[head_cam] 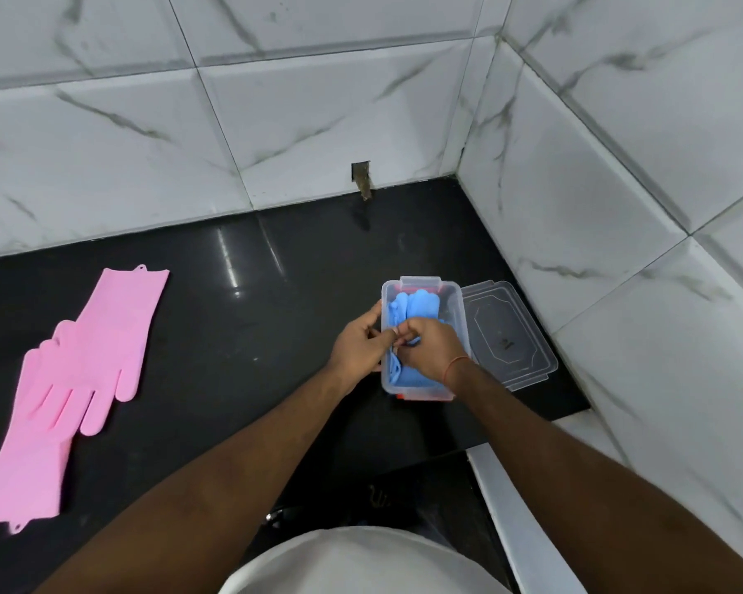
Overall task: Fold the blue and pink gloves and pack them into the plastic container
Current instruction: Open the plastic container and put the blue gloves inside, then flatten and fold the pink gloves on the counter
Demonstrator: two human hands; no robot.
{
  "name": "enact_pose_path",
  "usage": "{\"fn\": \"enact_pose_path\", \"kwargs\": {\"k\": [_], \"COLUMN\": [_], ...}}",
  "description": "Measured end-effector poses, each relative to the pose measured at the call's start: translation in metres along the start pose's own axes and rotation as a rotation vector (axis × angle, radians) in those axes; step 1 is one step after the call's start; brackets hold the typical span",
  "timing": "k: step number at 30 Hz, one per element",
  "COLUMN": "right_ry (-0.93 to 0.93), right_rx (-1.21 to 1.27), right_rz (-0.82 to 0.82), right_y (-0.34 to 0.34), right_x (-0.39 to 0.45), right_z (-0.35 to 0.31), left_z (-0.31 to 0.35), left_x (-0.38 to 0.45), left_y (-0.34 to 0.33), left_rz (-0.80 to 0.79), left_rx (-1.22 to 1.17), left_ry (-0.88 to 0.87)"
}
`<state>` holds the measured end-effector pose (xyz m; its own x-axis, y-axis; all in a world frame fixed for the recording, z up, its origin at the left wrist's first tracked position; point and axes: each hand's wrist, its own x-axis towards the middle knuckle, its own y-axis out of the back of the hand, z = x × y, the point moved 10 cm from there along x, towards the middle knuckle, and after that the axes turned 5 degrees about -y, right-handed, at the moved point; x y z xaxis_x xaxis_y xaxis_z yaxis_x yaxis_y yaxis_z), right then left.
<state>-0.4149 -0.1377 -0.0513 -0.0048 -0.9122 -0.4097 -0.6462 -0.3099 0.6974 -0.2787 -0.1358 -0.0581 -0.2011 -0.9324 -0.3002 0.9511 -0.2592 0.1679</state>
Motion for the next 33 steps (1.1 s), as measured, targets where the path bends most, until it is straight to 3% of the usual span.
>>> {"fn": "enact_pose_path", "kwargs": {"k": [7,11,15,17,20,22,24,29,33], "right_ry": [0.023,-0.14,-0.053,-0.08,-0.036,0.092,0.236,0.349,0.325], "right_rx": [-0.361,-0.152,-0.371,-0.35,-0.153,-0.016,0.057,0.138,0.15], "right_rz": [0.07,0.054,0.036,0.073,0.306,0.512,0.582,0.324,0.122], "right_y": [-0.013,-0.011,0.003,0.016,0.039,0.052,0.043,-0.056,-0.148], "right_x": [-0.002,0.002,-0.002,-0.007,-0.018,-0.034,-0.052,-0.06,-0.051], "right_z": [-0.004,0.004,-0.003,0.008,0.001,-0.027,-0.067,-0.154,-0.208], "left_z": [-0.006,-0.005,-0.003,-0.005,-0.01,-0.011,-0.014,-0.016,-0.033], "left_x": [-0.007,-0.014,-0.018,-0.021,-0.026,-0.031,-0.039,-0.069,-0.1], "left_y": [0.004,0.004,0.0,-0.01,-0.011,0.006,0.036,0.121,0.211], "left_rz": [-0.011,-0.047,-0.033,-0.01,0.018,0.06,0.087,0.099,0.174], "left_rx": [-0.084,-0.182,-0.19,-0.169,-0.095,-0.037,0.083,0.282,0.479], "left_ry": [0.034,0.084,0.127,0.159,0.155,0.127,0.064,-0.124,-0.142]}}
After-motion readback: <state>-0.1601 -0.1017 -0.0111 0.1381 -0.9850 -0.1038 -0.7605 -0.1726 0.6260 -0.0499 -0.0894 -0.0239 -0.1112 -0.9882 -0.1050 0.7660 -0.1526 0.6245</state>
